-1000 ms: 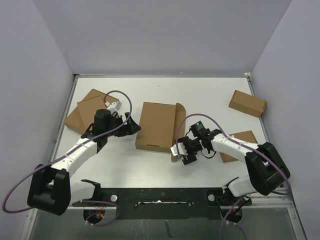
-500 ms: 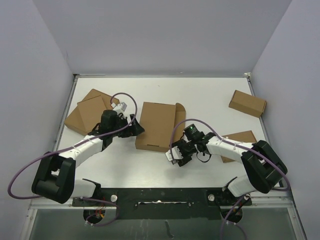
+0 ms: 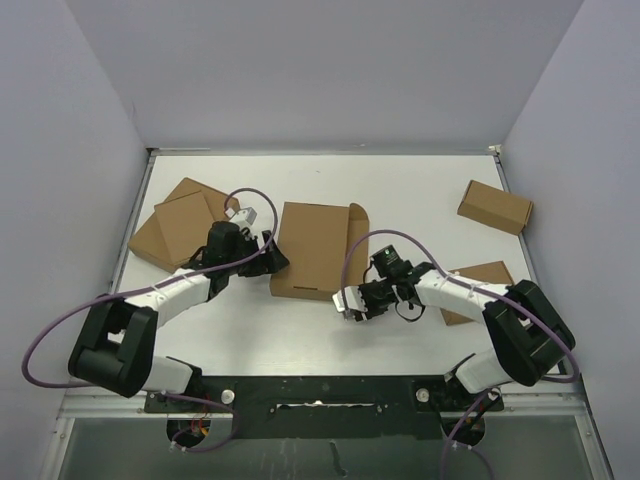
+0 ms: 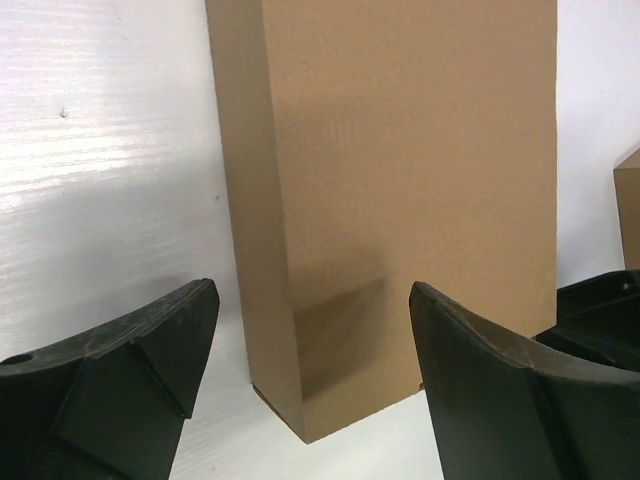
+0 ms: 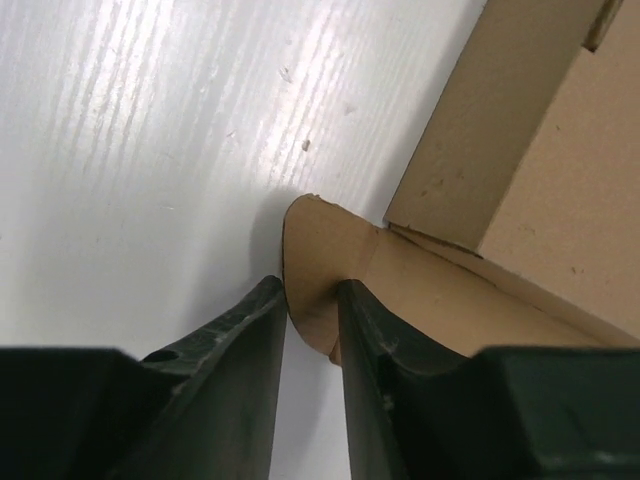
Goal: Fold the paper box
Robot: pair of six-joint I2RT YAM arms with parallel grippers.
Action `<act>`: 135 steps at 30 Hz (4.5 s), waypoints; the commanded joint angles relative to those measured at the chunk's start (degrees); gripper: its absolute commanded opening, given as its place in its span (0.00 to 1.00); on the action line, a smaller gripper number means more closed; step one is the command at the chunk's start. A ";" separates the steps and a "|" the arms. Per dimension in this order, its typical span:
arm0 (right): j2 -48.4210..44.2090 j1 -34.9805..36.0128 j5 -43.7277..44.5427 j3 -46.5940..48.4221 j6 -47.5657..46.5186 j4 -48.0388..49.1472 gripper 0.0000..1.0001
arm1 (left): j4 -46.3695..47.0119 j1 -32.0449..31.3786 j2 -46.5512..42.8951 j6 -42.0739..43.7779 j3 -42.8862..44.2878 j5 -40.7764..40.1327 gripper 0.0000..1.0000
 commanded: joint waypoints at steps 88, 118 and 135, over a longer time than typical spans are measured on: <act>7.45 -3.10 -4.09 14.62 23.46 -6.62 0.06 | -1.44 -0.14 7.78 2.73 3.14 -0.33 0.67; 14.07 0.40 -0.90 26.12 33.21 -11.60 0.05 | -2.40 -4.38 7.66 1.79 3.50 -0.03 0.63; 5.09 -11.27 -18.02 26.79 22.19 -22.67 0.62 | -8.08 0.68 -2.10 4.70 8.61 0.23 0.80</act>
